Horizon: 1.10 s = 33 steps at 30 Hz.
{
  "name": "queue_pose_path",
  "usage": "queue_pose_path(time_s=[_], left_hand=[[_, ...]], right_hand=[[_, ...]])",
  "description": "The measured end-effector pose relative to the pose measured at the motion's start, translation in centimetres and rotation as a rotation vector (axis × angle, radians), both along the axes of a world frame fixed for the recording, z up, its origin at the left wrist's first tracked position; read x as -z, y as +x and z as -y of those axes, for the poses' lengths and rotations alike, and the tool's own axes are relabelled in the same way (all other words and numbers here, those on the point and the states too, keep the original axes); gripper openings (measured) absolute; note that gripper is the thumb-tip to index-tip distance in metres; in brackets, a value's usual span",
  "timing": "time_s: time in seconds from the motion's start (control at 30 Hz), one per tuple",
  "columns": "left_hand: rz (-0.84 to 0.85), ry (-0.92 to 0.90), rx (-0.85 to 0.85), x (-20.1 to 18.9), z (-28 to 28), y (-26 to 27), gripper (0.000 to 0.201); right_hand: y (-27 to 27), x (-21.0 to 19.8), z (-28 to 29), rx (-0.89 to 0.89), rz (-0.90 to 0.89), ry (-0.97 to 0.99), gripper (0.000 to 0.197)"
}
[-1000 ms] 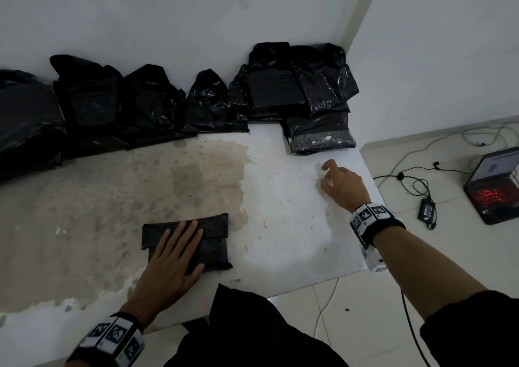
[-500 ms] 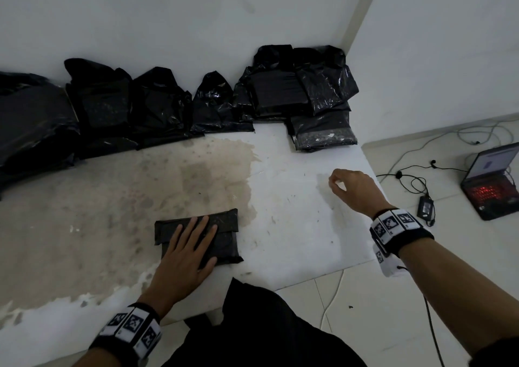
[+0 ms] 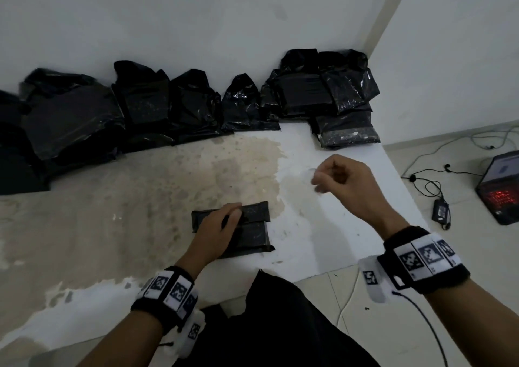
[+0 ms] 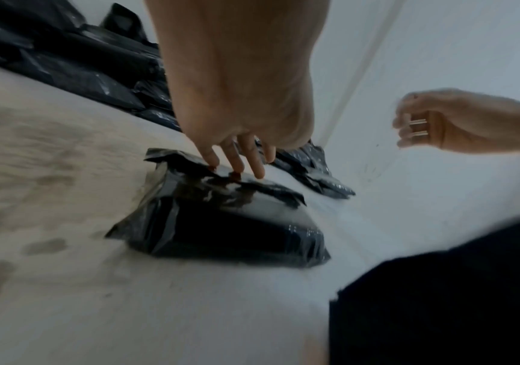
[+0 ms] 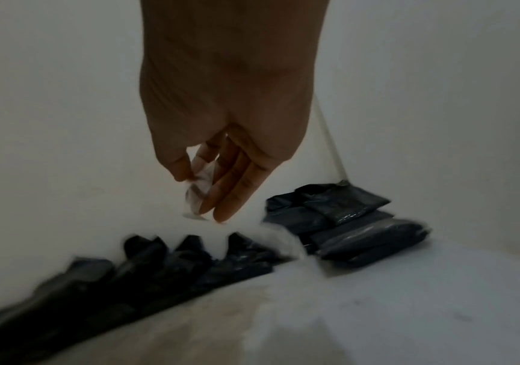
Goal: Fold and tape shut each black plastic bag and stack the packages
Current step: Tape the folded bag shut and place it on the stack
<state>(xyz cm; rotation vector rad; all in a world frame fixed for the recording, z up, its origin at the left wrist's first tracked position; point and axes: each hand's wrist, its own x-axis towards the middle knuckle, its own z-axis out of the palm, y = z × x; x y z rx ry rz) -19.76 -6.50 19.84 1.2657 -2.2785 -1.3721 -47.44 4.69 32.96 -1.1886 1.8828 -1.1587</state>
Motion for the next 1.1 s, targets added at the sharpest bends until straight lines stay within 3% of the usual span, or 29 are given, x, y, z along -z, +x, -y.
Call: queue_pose_path(time_s=[0.1, 0.17, 0.47, 0.57, 0.7, 1.1], left_hand=[[-0.107, 0.369, -0.145, -1.8, 1.2, 0.0, 0.054], [-0.181, 0.491, -0.182, -2.0, 1.9, 0.3, 0.068], [-0.369, 0.651, -0.193, -2.0, 1.9, 1.1, 0.071], [-0.418, 0.665, -0.162, -2.0, 1.7, 0.9, 0.056], [-0.402, 0.568, -0.134, -2.4, 1.4, 0.5, 0.029], [-0.482, 0.658, -0.43, 0.3, 2.8, 3.7, 0.016]], right_hand=[[4.0, -0.4, 2.2, 0.029, 0.344, -0.036, 0.007], [6.1, 0.0, 3.4, 0.047, 0.527, -0.033, 0.007], [12.3, 2.2, 6.4, 0.243, 1.237, -0.019, 0.009], [13.2, 2.7, 6.7, 0.307, 1.415, -0.024, 0.006], [13.6, 3.5, 6.9, 0.375, 1.464, -0.032, 0.008], [11.3, 6.1, 5.0, 0.518, 1.352, -0.01, 0.011]])
